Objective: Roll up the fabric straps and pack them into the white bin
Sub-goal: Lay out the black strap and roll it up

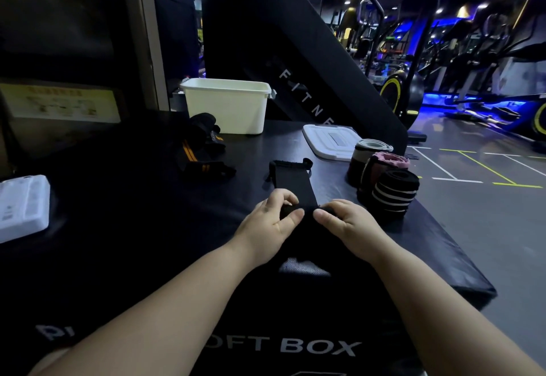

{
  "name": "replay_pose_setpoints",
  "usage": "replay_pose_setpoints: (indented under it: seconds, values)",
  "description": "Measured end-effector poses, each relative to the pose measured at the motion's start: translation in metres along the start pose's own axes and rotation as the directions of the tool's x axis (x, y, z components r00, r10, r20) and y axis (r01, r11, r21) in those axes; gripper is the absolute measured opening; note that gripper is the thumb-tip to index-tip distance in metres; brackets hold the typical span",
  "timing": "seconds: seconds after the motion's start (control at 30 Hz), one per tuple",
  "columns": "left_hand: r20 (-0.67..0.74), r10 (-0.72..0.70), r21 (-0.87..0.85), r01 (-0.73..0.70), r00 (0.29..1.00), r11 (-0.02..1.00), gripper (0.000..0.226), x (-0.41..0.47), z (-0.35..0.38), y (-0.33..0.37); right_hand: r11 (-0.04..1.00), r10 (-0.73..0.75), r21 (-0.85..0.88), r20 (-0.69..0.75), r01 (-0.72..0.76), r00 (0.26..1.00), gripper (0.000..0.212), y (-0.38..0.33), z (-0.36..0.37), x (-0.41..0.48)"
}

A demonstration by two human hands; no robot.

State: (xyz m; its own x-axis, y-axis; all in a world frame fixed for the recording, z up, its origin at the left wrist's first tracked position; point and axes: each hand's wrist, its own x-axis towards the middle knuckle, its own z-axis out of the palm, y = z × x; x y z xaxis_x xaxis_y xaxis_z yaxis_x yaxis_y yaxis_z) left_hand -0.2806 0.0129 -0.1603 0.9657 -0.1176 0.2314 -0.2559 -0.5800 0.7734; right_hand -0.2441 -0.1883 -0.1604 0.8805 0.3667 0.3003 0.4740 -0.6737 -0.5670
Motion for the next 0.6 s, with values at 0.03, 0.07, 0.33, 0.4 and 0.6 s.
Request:
replay_pose_setpoints:
  seconds: [0.03, 0.07, 0.33, 0.4, 0.6]
  values:
    - [0.018, 0.014, -0.033, -0.014, 1.0, 0.999, 0.022, 0.0, 0.0, -0.002, 1.0, 0.007, -0.005, 0.007, -0.007, 1.0, 0.044, 0.0, 0.0, 0.001]
    - [0.024, 0.022, -0.05, -0.021, 0.999, 0.999, 0.021, 0.001, 0.0, -0.005, 1.0, 0.011, -0.012, 0.01, -0.011, 1.0, 0.046, 0.0, 0.001, 0.002]
    - [-0.012, -0.021, -0.017, 0.021, 1.0, 1.0, 0.014, 0.006, 0.002, -0.005, 0.985, -0.08, 0.147, -0.088, 0.092, 0.993, 0.026, -0.004, 0.005, -0.008]
    - [-0.002, -0.037, 0.014, 0.037, 0.999, 0.999, 0.015, 0.008, 0.001, -0.002, 0.977, -0.137, 0.148, -0.118, 0.153, 0.984, 0.022, -0.005, 0.004, -0.01]
    - [-0.085, 0.009, 0.101, -0.001, 0.996, 0.995, 0.019, 0.007, 0.006, -0.003, 0.971, -0.127, 0.192, -0.089, 0.142, 0.988, 0.04, -0.006, 0.0, -0.012]
